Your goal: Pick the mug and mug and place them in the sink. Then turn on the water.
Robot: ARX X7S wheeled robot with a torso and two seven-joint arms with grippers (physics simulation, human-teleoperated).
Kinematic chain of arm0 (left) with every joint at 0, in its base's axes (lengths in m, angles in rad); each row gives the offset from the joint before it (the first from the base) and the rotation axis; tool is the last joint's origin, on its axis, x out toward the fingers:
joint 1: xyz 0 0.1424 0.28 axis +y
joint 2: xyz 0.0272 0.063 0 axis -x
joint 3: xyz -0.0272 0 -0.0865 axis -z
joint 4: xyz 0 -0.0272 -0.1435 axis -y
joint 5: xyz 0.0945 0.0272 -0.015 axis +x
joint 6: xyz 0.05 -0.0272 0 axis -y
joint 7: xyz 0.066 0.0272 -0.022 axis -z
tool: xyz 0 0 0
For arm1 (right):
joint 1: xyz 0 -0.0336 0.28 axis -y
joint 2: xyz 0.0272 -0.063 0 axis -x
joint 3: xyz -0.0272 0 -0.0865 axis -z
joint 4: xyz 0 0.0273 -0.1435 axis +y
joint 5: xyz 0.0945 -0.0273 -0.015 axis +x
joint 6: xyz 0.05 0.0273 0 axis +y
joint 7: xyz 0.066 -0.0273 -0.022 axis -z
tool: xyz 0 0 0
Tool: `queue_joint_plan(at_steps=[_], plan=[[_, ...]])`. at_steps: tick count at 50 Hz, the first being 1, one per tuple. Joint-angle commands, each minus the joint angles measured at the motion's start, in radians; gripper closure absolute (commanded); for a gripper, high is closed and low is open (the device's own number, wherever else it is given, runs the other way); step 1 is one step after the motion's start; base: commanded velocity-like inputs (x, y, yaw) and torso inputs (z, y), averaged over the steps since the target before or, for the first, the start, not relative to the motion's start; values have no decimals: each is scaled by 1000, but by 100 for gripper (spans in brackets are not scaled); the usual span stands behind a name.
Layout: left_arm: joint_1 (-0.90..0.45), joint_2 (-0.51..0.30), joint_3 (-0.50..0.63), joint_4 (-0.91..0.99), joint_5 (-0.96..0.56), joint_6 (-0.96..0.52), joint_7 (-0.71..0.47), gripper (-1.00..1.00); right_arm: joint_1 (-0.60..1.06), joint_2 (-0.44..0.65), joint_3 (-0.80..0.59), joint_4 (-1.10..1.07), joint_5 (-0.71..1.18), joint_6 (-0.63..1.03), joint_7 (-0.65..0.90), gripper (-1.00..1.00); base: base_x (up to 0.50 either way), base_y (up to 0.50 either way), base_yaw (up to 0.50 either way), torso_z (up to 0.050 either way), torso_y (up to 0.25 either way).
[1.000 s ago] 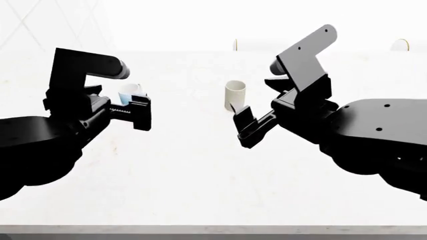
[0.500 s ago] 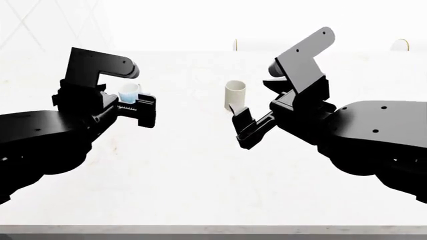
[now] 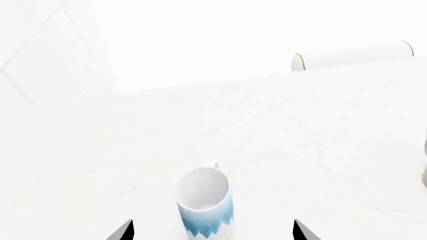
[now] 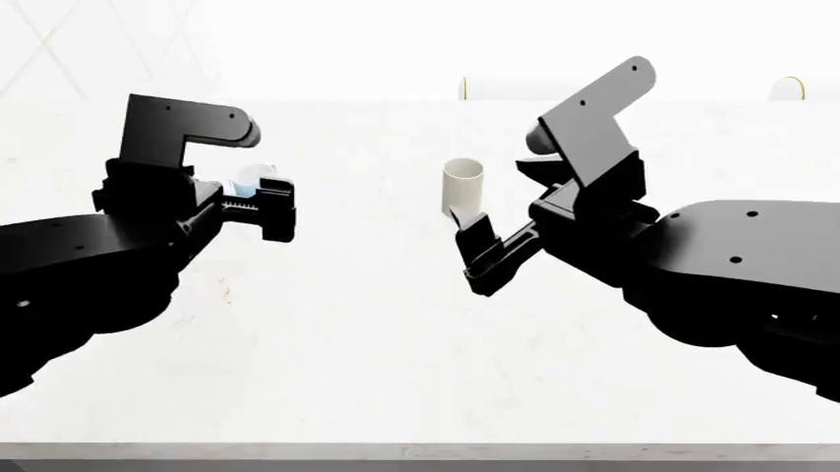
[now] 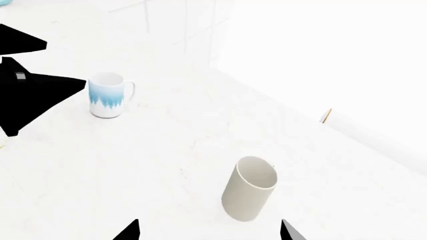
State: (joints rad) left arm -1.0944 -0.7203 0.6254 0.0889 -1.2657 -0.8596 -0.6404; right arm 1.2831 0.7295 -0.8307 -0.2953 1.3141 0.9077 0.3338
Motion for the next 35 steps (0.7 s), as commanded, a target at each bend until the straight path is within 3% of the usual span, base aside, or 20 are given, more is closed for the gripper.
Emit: queue_joint_plan(at_steps=[1,35], plan=[[9,3,-8,-47,20,28,5,-100,-2,-2,-4,1,-3,-2,-4,-100,0,0,0,0,0],[-65,83,35,-237,97,55,105,-100,-12,-11,-13,-4,-7,-10,-7,-100,0,0,0,0,0]])
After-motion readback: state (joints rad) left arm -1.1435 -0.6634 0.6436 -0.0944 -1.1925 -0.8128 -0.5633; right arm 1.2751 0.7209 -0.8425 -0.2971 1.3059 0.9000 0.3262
